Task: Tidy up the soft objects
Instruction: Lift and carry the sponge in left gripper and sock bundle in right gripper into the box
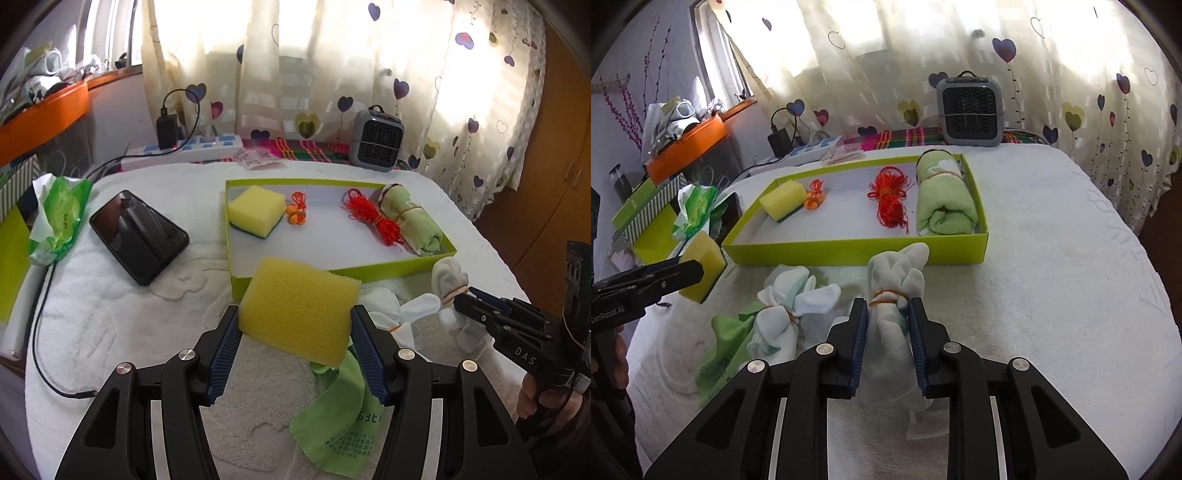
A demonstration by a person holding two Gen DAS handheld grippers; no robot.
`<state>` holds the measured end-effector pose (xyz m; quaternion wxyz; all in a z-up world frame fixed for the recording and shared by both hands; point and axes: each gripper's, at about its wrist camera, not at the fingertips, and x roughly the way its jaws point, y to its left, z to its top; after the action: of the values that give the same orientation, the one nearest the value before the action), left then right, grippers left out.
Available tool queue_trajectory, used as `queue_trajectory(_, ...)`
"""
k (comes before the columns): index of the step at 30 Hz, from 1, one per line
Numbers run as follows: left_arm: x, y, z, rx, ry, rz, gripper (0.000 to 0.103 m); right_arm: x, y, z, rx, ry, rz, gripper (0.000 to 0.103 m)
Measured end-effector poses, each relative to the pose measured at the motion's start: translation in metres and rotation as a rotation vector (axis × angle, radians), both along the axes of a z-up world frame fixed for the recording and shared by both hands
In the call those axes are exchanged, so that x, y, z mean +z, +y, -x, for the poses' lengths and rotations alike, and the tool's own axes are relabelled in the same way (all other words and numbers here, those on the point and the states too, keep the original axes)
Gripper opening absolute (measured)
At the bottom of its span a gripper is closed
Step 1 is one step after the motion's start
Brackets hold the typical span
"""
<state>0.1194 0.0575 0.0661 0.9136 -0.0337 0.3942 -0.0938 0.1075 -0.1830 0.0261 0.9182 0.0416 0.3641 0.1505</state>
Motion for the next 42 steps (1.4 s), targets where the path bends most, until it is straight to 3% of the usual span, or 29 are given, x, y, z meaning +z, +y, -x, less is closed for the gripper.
queue_trajectory(25, 0.009, -0.006, -0.050, 0.016, -0.007, -0.013, 0.059, 0.032, -0.002, -0.027, -0.014, -0.079, -0.023, 0.023)
queue_trajectory(42, -0.010, -0.007, -0.088, 0.043, 0.042, -0.020, 0.059, 0.034, 0.011, -0.079, 0.011, -0.080, 0.034, 0.023)
